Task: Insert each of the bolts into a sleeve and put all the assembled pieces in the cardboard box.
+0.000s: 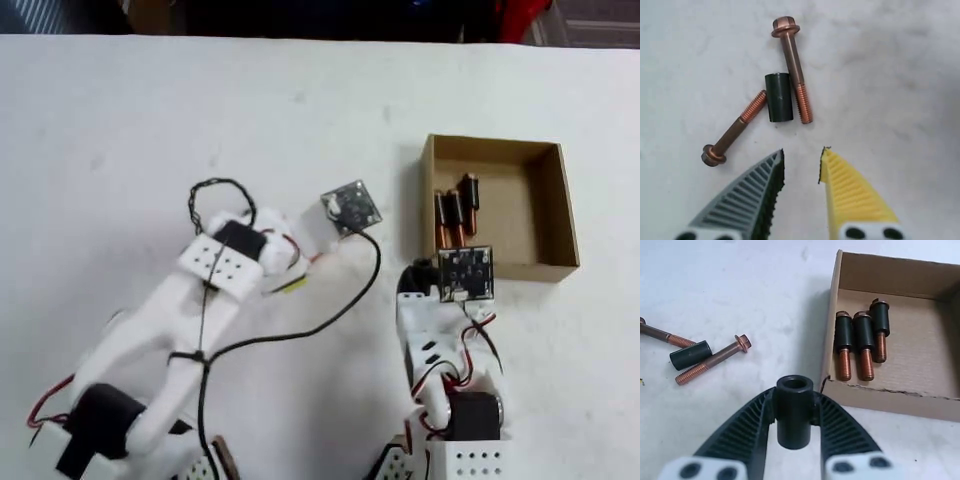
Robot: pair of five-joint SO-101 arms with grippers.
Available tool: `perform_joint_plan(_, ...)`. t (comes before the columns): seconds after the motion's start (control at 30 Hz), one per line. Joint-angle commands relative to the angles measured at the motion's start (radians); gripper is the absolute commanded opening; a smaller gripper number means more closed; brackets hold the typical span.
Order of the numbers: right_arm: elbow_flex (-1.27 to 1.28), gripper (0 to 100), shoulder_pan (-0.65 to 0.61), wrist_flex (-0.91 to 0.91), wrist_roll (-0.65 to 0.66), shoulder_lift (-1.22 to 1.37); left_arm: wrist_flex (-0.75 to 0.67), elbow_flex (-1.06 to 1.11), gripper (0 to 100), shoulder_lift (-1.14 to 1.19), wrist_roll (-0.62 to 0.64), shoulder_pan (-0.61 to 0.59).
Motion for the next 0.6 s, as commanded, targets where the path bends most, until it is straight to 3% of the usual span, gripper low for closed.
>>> perform_joint_plan(0.0,-0.011,1.7,0.005,-0.024,-0.003,-0.01,-0.063,-0.061,15,0.021,0.002,0.018)
perform_joint_plan(0.17,-0.011,1.7,0.007,-0.022,-0.003,-0.01,-0.06,-0.161,15,0.107,0.005,0.035)
perform_joint_plan(0.3,-0.011,1.7,0.007,-0.021,-0.003,-0.01,-0.044,-0.275,15,0.225,0.098,0.079)
perform_joint_plan(0.57,-0.011,1.7,0.004,-0.019,-0.003,-0.01,0.152,-0.647,15,0.526,0.172,0.097)
